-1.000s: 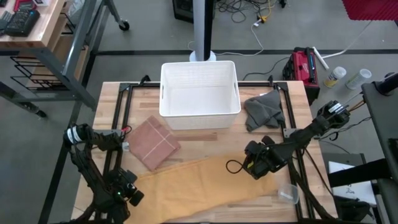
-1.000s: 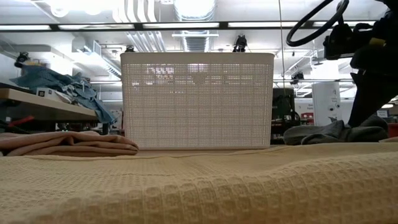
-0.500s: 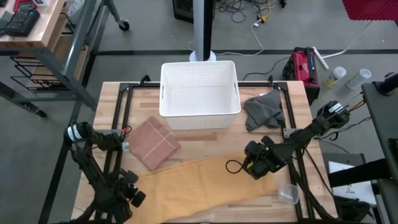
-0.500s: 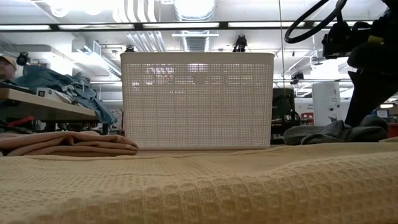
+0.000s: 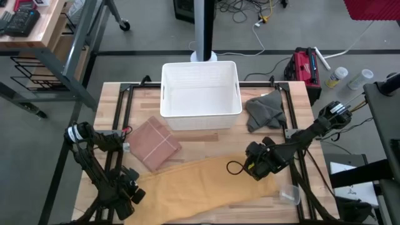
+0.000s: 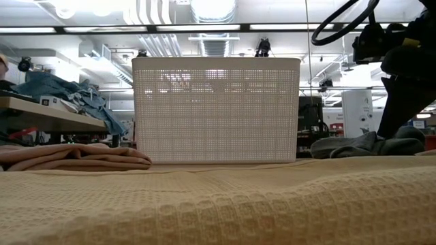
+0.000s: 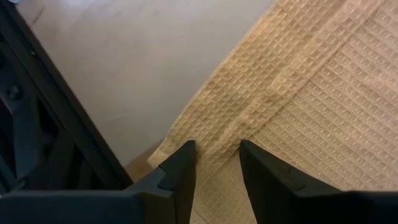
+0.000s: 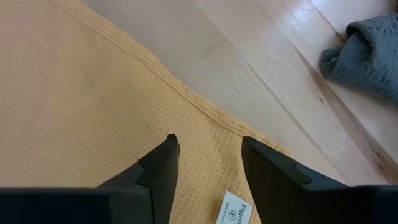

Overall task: Fold towel
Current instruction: Fold the yellow towel

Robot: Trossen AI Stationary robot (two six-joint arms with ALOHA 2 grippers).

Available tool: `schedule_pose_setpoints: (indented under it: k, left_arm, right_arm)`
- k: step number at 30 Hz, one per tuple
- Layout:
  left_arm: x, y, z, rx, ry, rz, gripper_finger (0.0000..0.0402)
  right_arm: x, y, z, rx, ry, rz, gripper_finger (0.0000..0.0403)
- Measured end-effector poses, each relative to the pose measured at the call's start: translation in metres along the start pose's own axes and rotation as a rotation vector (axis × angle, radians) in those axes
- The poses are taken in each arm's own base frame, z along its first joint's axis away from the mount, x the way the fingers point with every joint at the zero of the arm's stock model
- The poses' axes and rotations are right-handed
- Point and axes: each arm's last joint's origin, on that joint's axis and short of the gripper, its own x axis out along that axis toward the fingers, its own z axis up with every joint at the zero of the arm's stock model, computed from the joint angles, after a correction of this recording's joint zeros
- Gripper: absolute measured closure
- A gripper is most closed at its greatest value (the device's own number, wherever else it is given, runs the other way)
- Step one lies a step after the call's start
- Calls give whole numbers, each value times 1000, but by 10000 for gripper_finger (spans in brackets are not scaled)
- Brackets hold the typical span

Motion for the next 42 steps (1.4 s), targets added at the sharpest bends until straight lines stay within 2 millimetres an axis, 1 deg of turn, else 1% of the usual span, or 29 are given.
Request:
schedule_pose_setpoints:
  k: [4,8,16,21,29,32,35,37,39,42]
  left_arm:
    - [0,0,-1,2,15,3,298]
    - [-1,-1,-1,13,22,-6,324]
    - [-13,-7,-4,38,41,-27,396]
    - [-19,-10,-6,41,52,-46,400]
    - [-35,-19,-10,45,80,-106,401]
    - [-44,-24,-11,40,72,-154,401]
    - [-54,-32,-14,4,76,-247,401]
    - [-55,-31,-12,9,56,-226,401]
    - [-54,-33,-14,14,56,-233,401]
    - [-51,-31,-14,22,44,-215,401]
  right_arm:
    - [0,1,0,-6,-3,8,236]
    - [0,1,0,-8,-4,10,241]
    - [0,1,1,-8,-6,12,239]
    - [0,1,1,-8,-10,13,236]
    - [0,3,2,12,-27,23,246]
    - [0,3,2,47,-23,25,246]
    - [1,3,2,67,20,34,240]
    - [2,2,3,88,69,44,234]
    - [3,1,3,110,101,45,228]
    - [5,-1,4,119,109,33,223]
